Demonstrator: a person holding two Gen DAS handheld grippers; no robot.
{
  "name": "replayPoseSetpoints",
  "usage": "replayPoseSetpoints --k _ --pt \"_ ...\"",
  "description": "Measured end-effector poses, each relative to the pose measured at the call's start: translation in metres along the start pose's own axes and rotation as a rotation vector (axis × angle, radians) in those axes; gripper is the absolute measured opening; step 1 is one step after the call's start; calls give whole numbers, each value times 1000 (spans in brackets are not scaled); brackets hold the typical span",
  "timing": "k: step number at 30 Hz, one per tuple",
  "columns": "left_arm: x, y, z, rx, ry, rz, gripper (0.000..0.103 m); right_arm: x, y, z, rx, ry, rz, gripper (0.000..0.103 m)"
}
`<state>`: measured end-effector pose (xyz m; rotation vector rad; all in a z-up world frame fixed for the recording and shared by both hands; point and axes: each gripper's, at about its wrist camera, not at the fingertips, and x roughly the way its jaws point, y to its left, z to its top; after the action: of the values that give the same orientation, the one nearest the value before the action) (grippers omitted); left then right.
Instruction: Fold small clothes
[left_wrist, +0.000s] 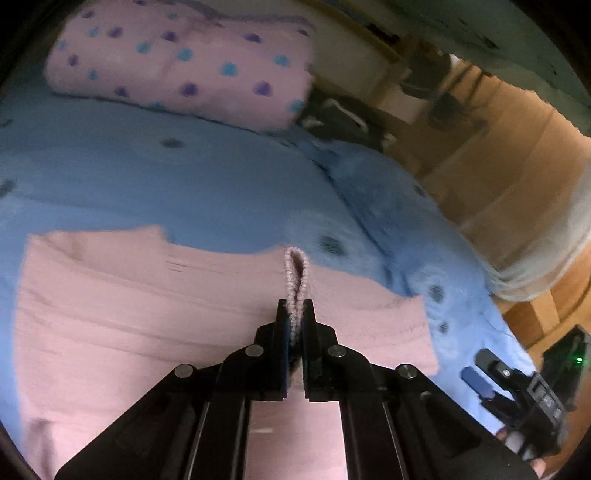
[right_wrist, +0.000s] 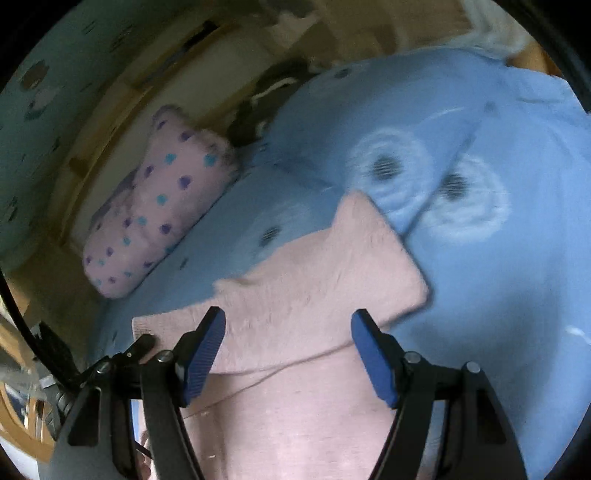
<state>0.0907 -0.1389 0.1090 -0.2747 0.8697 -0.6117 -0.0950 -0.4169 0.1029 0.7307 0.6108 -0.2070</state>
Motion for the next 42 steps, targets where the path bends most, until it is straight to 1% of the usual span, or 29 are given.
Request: replayPoseSetpoints --k 3,7,9,11,13,15,17,18,20,22,24,28,29,30,32,35,37,39,42 --pt "-17 41 2 -59 -20 39 0 13 32 -15 -104 24 4 75" --pt "-26 75 -2 -153 -30 47 0 27 55 -26 -127 39 -36 75" --pt "-31 85 -2 -167 -32 47 0 33 66 -30 -143 43 -35 75" --pt "-36 85 -3 -129 -33 65 0 41 78 -38 -176 60 -25 75" --pt "-34 82 -7 -76 -19 107 0 47 90 -50 -242 79 -24 75" --pt "-33 82 -10 -81 -6 106 0 54 97 -64 -309 93 -43 75" --pt "-31 85 -15 -100 4 112 0 62 98 -73 -336 122 -77 75" --pt "-32 86 -16 -104 3 119 0 68 100 -78 -347 156 -81 75" --pt "-30 88 -19 -108 3 136 0 74 102 -82 -364 187 -76 75" --pt "-25 90 -21 -117 9 162 0 77 107 -87 -387 197 -84 75" --pt "-18 94 -23 -129 21 207 0 79 112 -91 -404 206 -78 75" --pt "0 105 -27 -133 73 297 0 81 122 -99 -460 221 -77 75" --pt "2 107 -28 -135 81 305 0 80 123 -100 -476 219 -84 75" --pt "4 109 -29 -141 95 313 0 78 124 -100 -493 216 -90 75" --pt "4 114 -32 -178 102 287 0 75 121 -96 -487 210 -93 75" --pt "-6 115 -32 -214 79 255 0 60 108 -76 -415 156 -103 75" --pt "-14 110 -30 -197 58 256 0 47 95 -60 -359 113 -98 76" --pt "-22 105 -28 -172 40 252 0 39 81 -46 -321 89 -114 78" --pt "-36 93 -29 -105 49 217 3 34 62 -38 -307 84 -158 78"
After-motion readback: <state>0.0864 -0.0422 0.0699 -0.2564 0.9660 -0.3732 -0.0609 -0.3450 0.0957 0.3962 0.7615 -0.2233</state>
